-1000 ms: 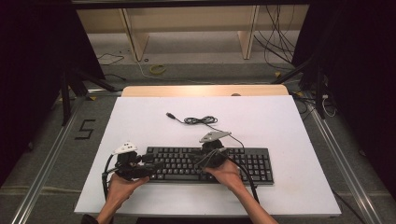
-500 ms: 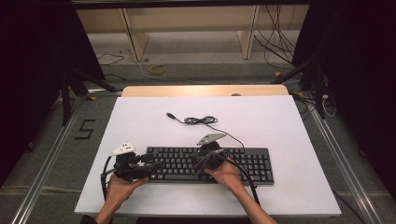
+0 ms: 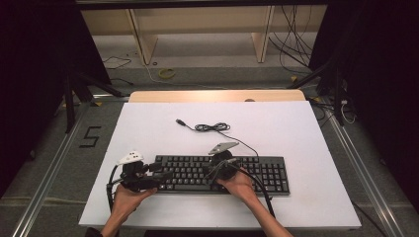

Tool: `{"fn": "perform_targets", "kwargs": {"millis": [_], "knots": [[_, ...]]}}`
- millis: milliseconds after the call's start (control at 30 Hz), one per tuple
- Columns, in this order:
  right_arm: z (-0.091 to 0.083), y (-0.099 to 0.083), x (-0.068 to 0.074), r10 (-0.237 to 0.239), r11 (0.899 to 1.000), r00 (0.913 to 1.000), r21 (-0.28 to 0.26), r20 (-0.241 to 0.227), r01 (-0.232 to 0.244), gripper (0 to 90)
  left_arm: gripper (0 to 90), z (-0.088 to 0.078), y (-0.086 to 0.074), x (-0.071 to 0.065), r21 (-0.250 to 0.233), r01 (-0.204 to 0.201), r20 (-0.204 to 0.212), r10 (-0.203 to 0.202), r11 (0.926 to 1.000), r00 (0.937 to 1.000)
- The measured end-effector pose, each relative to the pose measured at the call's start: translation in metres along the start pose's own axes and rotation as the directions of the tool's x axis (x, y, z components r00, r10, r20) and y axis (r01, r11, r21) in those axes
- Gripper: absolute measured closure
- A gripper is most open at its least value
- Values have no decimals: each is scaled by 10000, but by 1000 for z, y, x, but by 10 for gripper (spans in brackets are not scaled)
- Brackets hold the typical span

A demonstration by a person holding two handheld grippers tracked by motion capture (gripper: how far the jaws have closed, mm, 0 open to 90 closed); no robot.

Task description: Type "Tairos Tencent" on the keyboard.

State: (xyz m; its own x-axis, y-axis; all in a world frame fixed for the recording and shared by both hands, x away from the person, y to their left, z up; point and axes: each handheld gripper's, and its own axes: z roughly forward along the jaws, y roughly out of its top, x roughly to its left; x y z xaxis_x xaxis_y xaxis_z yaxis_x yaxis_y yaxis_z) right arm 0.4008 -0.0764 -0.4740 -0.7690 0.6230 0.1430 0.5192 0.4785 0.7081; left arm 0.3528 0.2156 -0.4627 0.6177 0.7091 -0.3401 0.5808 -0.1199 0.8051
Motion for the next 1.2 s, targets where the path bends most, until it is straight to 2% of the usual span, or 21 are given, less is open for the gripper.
{"fn": "perform_targets", "kwargs": {"millis": [333, 400, 533, 633, 800, 967, 1200], "knots": [[4, -3, 1, -80, 9999, 9999, 132, 107, 79, 900, 318, 0, 0, 1, 7, 3, -21, -3, 10000, 10000], [3, -2, 1, -220, 9995, 9997, 207, 101, 218, 900, 319, 0, 0, 1, 11, 1, -38, -1, 10000, 10000], [3, -2, 1, -81, 9997, 9999, 220, 78, 79, 900, 320, 0, 0, 1, 16, -1, -55, 1, 10000, 10000], [1, -2, -1, 84, 9999, 9999, 122, -81, -83, 900, 320, 0, 0, 2, 20, -1, -75, 1, 10000, 10000], [-9, 0, -5, 282, 9990, 9996, -341, -66, -284, 900, 324, 0, 0, 7, -12, 75, -185, -75, 10000, 9998], [-16, 0, -7, 387, 9973, 9990, -624, -203, -399, 842, 325, 0, 0, 9, -35, 93, -250, -94, 10000, 9996], [-25, 1, -7, 445, 9933, 9977, -1042, -517, -497, 673, 330, 4, 1, 8, 30, 41, -289, -40, 10000, 9996]]}}
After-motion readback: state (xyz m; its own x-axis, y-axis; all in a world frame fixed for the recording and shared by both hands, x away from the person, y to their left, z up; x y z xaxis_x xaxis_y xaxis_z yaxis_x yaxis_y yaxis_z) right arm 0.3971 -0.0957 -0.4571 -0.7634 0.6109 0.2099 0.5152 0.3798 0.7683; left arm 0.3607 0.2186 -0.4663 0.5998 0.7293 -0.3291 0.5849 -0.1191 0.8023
